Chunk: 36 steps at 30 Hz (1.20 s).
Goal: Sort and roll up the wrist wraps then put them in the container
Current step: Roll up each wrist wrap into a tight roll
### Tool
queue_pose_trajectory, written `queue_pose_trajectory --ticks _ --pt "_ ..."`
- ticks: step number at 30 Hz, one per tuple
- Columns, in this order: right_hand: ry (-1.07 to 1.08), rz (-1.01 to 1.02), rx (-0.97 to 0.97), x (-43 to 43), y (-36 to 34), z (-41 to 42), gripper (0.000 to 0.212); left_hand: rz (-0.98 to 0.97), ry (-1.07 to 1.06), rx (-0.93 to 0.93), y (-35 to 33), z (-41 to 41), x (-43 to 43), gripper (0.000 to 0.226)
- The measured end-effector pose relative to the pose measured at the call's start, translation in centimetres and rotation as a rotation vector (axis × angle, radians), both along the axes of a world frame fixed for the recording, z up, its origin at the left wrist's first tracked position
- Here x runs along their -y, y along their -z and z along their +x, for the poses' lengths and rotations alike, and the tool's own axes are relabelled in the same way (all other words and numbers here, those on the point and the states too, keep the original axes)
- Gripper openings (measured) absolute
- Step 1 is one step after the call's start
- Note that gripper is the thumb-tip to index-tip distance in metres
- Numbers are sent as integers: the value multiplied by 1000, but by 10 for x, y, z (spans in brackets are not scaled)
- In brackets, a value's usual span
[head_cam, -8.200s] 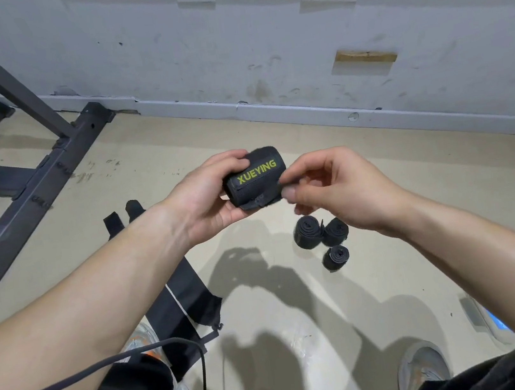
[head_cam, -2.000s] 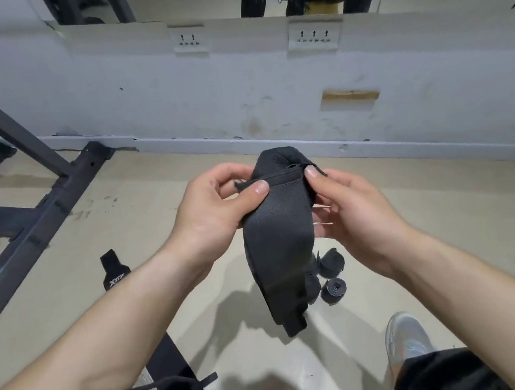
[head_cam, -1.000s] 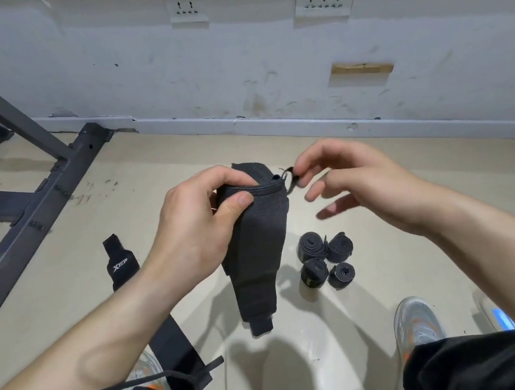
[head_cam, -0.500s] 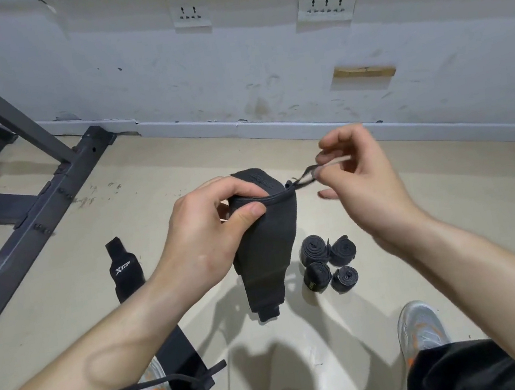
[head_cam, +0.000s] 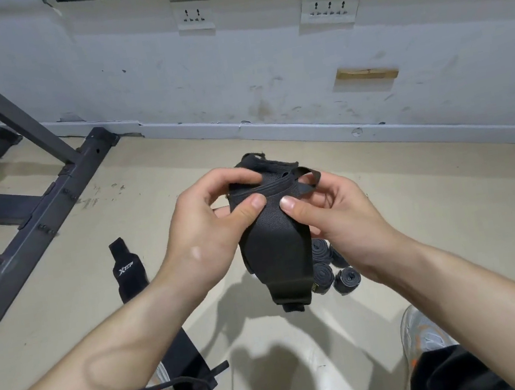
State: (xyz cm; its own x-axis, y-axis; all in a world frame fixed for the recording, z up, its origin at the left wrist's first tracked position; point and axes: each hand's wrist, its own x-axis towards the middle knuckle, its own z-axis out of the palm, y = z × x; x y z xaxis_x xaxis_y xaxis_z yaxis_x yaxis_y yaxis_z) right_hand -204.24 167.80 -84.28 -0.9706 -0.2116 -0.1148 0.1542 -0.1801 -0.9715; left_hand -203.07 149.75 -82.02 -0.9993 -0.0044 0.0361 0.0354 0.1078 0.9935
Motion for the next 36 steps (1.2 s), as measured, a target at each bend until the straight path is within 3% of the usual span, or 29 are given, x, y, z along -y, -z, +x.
queue_pose_trajectory --ticks 3,5,8,13,18,25,27,30,32,33,36 --pt "25 -25 -40 2 -4 2 27 179 10 103 0 0 -1 31" --pt "15 -10 -70 4 -5 4 17 236 31 117 -2 0 -2 33" --pt "14 19 -56 5 -5 3 10 178 7 24 -4 1 -4 28" --pt "38 161 -93 2 -13 0 21 84 -62 -68 -3 -1 -5 33" --pt "133 277 -138 0 -15 -2 13 83 -78 -71 -5 -2 -5 32" --pt "234 136 -61 -7 -21 -12 14 94 -118 -23 -5 -2 -3 39" --pt "304 245 -137 -12 -21 -15 24 69 -134 -20 -5 -2 -3 38" --pt "378 789 -514 -22 -19 -19 20 49 -146 -20 -5 -2 -5 38" --pt "355 970 -585 -24 -17 -20 20 61 -130 -7 -4 -1 -7 38" --pt "308 868 -454 -21 -18 -20 22 72 -120 1 -4 0 -9 38" --pt "176 222 58 -13 -27 -19 21 101 -102 0 -2 2 -11 38"
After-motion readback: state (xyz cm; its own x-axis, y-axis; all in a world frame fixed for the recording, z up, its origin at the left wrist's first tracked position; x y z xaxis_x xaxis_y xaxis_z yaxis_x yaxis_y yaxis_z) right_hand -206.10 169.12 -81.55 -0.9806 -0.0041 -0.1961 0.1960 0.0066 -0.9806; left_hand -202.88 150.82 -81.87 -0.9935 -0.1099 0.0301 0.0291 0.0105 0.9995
